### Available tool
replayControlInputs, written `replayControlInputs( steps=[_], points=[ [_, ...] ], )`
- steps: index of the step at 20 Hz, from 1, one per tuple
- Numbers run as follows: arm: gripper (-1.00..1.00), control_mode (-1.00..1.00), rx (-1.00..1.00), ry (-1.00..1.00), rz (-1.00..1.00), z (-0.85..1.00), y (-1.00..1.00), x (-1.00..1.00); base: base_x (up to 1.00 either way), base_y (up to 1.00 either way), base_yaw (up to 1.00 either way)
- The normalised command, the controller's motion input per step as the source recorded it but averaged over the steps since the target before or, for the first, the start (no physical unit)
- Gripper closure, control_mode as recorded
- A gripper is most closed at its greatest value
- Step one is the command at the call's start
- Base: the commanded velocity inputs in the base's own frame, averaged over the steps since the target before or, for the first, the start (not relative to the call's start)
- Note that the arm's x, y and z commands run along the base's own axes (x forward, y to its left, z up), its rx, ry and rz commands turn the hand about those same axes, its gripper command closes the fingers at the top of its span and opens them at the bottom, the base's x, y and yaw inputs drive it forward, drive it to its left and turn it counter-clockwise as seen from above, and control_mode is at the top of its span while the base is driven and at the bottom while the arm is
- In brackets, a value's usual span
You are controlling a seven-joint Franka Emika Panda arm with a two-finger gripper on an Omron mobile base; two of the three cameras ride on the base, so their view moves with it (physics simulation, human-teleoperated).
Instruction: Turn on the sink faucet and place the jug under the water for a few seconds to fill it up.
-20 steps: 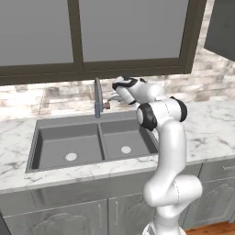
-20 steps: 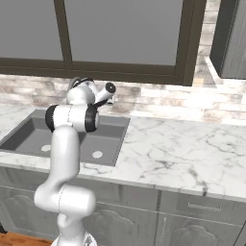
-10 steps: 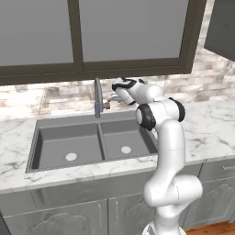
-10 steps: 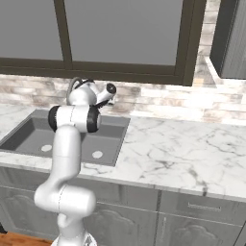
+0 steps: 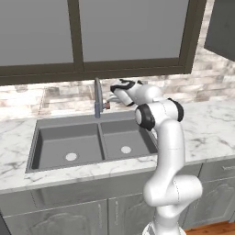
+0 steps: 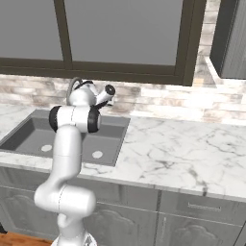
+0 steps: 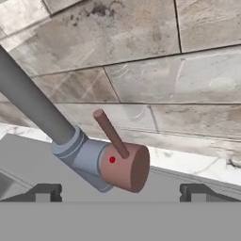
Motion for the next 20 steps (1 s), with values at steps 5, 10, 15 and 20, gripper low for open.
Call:
replayControlInputs(
  steps=[5,10,15,20],
  points=[
    [-1.00,-1.00,0.00,0.00,-0.01,-0.03,0.11,0.17,0.00,0.00,0.00],
    [-1.00,-1.00,0.00,0.00,-0.01,-0.04,0.00,0.28,0.00,0.00,0.00],
    [-1.00,-1.00,0.00,0.00,0.00,-0.04,0.00,0.32,0.00,0.00,0.00],
    [-1.00,-1.00,0.00,0.00,0.00,-0.02,0.00,0.22,0.00,0.00,0.00]
  ],
)
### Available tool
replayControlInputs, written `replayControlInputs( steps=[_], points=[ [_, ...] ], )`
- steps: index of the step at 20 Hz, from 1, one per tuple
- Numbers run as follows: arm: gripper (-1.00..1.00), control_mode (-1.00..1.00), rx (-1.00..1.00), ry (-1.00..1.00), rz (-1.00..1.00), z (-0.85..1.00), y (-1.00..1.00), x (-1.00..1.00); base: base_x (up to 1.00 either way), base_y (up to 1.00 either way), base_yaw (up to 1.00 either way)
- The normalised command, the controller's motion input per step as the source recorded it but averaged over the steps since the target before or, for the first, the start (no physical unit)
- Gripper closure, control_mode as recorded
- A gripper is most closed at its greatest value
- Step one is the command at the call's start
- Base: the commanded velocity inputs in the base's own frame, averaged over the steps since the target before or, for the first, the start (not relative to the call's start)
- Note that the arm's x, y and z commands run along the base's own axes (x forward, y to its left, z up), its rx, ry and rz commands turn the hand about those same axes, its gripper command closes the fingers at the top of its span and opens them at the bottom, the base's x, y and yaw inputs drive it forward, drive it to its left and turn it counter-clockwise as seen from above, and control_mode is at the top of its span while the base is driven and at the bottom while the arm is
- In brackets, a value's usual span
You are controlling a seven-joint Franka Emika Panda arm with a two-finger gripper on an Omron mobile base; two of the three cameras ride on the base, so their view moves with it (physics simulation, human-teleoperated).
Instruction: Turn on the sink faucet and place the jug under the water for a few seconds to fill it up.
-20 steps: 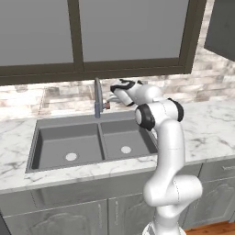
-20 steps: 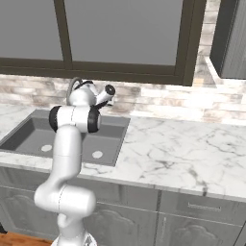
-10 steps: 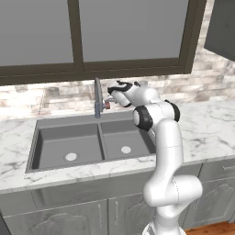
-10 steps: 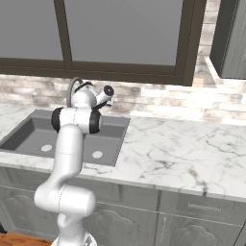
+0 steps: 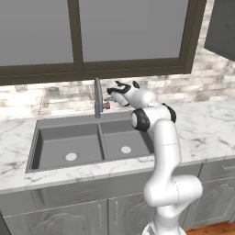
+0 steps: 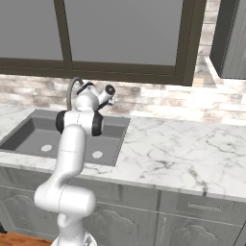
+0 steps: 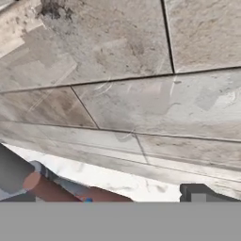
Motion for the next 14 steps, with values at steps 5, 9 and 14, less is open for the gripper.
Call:
replayControlInputs(
  steps=[5,9,14],
  points=[
    [-1.00,-1.00,0.00,0.00,0.00,-0.04,0.00,0.17,0.00,0.00,0.00],
    [-1.00,-1.00,0.00,0.00,0.00,-0.02,0.00,0.19,0.00,0.00,0.00],
    [-1.00,-1.00,-0.01,0.00,0.00,-0.15,0.00,0.11,0.00,0.00,0.00]
  ],
)
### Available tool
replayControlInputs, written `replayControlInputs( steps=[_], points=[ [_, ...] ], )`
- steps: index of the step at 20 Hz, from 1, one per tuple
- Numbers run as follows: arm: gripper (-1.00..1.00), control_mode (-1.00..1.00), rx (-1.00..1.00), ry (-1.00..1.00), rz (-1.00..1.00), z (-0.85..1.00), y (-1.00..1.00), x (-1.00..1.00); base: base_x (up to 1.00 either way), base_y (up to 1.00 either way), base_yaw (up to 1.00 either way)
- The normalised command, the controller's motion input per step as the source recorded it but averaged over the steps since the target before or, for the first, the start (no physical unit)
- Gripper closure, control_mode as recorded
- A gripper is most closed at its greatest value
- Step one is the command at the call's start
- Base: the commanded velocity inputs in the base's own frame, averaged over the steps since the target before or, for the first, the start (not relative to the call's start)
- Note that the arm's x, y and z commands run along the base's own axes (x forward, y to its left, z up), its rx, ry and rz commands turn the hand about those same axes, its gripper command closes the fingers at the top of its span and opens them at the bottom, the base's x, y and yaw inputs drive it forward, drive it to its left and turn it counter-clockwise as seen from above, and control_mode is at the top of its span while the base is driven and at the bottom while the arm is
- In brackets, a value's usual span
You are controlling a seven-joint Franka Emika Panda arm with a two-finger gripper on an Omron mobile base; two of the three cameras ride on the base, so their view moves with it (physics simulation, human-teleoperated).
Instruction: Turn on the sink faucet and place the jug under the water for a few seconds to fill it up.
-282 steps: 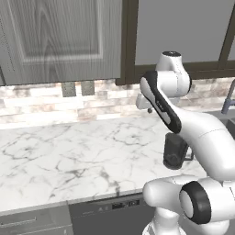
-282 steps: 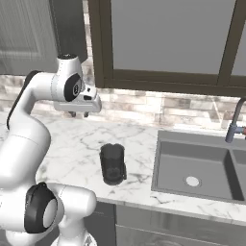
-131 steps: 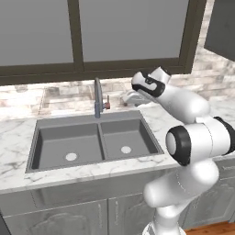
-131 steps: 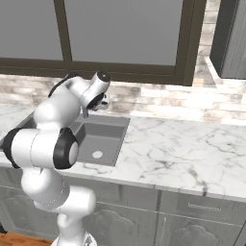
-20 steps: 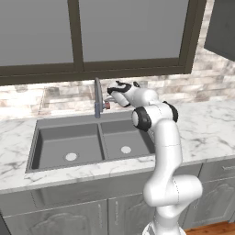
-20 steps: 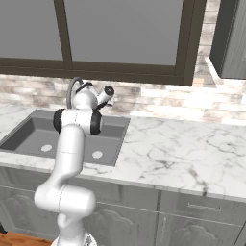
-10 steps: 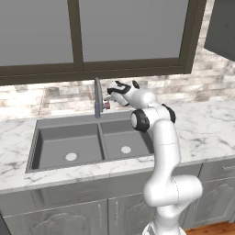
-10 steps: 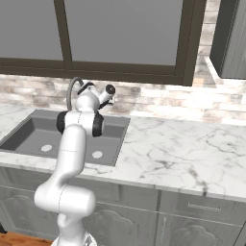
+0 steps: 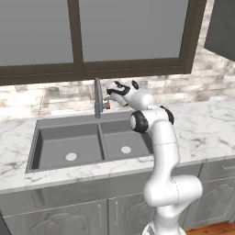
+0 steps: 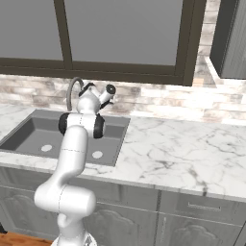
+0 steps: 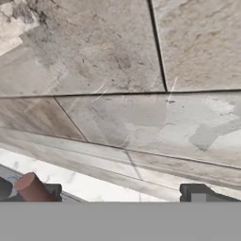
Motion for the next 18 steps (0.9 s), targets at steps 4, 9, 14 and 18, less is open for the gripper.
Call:
replayControlInputs(
  steps=[4,9,14,18],
  points=[
    [-1.00,-1.00,0.00,0.00,0.00,-0.06,0.00,0.13,0.00,0.00,0.00],
    [-1.00,-1.00,0.00,0.00,0.00,-0.08,0.03,0.16,0.00,0.00,0.00],
    [1.00,-1.00,-0.01,0.00,0.00,-0.11,0.11,0.08,0.00,0.00,0.00],
    [1.00,-1.00,0.00,0.00,0.00,0.00,0.02,0.02,0.00,0.00,0.00]
  ],
)
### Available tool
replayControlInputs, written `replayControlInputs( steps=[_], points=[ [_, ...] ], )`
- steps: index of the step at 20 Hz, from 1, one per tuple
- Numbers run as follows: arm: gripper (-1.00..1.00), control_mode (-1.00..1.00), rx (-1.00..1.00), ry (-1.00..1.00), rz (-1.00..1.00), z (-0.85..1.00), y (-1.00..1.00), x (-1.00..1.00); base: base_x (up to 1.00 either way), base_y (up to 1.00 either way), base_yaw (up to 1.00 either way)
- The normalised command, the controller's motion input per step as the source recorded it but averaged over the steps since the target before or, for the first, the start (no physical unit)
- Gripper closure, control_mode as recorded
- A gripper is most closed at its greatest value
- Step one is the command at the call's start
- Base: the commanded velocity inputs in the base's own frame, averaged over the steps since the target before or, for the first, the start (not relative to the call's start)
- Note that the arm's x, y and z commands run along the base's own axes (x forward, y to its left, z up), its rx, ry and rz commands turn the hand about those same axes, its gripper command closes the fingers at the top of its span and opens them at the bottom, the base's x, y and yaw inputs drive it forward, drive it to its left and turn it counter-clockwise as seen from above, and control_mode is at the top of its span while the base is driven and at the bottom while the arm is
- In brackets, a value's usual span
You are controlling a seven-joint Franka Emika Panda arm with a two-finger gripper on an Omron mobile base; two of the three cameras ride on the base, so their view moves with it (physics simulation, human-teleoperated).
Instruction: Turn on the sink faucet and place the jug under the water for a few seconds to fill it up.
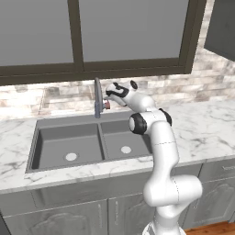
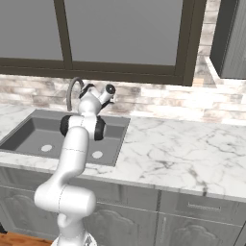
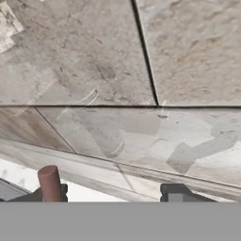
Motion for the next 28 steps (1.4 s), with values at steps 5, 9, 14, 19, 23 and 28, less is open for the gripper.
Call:
replayControlInputs(
  steps=[5,9,14,19,23,28],
  points=[
    [1.00,-1.00,0.00,0.00,0.00,0.00,0.00,0.00,0.00,0.00,0.00],
    [1.00,-1.00,0.00,0.00,0.00,0.00,0.00,0.00,0.00,0.00,0.00],
    [1.00,-1.00,0.00,0.00,0.00,0.00,-0.01,0.00,0.00,0.00,0.00],
    [1.00,-1.00,0.00,0.00,0.00,0.00,-0.17,0.00,0.00,0.00,0.00],
    [1.00,-1.00,0.00,0.00,0.00,0.00,-0.29,0.00,0.00,0.00,0.00],
    [1.00,-1.00,0.00,0.00,0.00,0.00,-0.35,0.00,0.00,0.00,0.00]
  ],
)
